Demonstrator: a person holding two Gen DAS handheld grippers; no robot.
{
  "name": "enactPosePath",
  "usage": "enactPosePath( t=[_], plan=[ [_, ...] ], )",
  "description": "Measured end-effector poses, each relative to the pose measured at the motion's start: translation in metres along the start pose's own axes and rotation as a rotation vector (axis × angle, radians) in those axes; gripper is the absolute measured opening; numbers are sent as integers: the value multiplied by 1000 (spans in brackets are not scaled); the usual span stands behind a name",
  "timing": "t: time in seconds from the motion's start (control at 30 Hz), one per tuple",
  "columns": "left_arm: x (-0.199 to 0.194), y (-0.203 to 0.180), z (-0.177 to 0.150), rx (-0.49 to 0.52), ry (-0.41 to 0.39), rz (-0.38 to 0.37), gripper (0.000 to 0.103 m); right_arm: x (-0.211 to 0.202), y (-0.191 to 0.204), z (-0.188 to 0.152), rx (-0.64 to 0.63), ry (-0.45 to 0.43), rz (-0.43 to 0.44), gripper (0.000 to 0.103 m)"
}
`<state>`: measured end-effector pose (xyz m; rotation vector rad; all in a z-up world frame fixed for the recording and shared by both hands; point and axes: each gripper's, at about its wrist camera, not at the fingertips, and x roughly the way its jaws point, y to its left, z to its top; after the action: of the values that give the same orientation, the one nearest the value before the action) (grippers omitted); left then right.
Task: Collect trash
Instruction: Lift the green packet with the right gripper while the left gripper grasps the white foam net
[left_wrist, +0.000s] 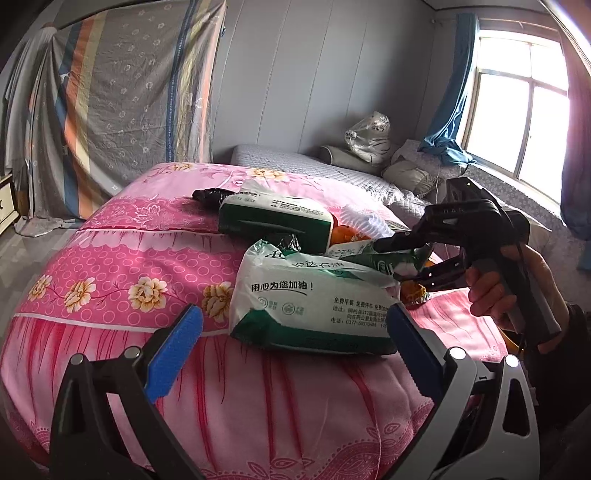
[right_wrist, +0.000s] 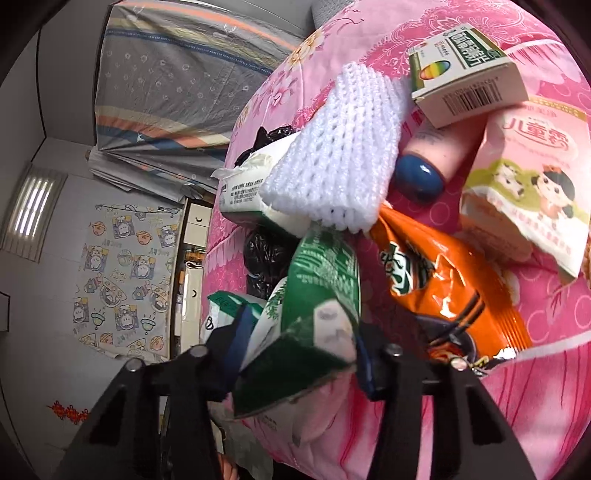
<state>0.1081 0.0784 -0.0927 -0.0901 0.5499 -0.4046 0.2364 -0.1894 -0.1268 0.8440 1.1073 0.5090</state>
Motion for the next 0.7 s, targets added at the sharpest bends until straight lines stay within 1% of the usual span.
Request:
enactPosePath(
  t=[0.1,0.17,0.23,0.33,0.43,0.47,0.53,0.57,0.63,0.7],
  plan=[
    [3,-5,5,24,-1,-1,95,-15,2,-3,-28,-16,45,41],
    [5,-10,9,35,2,-8,95,-34,3,-5,-42,-44,78,35],
    [8,-14,13,42,4,-22,95,-56,6,-6,-66,-80,123,24],
    [15,-26,23,66,6,-37,95,-89,11,-7,-113,-141,162,24],
    [27,-42,36,116,17,-60,95,-121,0,-10,-112,-202,193,24],
    [32,-50,41,145,22,-62,95,-133,-6,-10,-96,-227,204,24],
    [45,-69,53,224,25,-33,95,-159,-14,-13,-89,-296,209,24],
    [54,-80,60,268,38,-29,95,-171,-20,-16,-84,-327,215,24],
    [75,-97,74,327,77,-50,95,-198,-32,-22,-72,-385,241,24],
    [99,-107,85,358,126,-75,95,-215,-41,-28,-62,-425,246,24]
  ],
)
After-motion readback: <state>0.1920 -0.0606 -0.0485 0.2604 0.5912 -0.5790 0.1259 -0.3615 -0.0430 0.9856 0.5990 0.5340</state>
